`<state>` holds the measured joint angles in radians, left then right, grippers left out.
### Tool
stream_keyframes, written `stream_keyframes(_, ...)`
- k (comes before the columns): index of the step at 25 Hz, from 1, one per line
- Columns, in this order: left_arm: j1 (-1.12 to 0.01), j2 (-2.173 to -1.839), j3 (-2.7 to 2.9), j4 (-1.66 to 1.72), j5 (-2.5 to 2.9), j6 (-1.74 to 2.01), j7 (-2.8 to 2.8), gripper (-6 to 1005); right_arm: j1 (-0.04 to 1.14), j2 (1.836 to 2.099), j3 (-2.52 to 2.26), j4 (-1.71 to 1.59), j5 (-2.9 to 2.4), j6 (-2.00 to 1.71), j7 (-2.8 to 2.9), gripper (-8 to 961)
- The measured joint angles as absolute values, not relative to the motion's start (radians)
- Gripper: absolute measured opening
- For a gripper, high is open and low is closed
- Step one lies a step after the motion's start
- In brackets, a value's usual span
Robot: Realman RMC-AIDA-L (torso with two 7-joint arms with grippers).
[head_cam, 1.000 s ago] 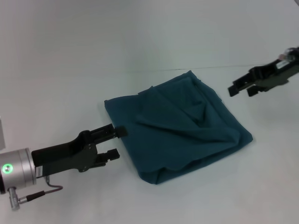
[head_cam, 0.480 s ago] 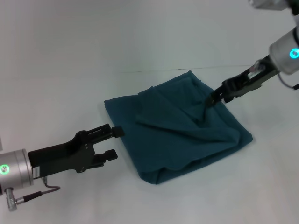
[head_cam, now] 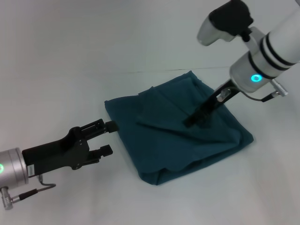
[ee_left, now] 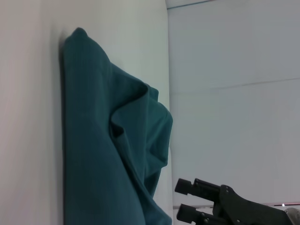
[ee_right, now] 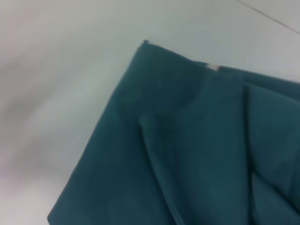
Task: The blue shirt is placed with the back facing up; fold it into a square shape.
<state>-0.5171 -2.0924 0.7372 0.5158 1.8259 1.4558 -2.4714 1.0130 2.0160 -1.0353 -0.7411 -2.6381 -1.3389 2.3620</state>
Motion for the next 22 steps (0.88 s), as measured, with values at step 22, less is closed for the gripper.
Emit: stream_keyframes(22,-0.521,-2.095,0.710,0.514,1.825,1.421,-2.465,904,1.016,2.099,-1.215,-0.676,-2.642,-1.104,2.300,675)
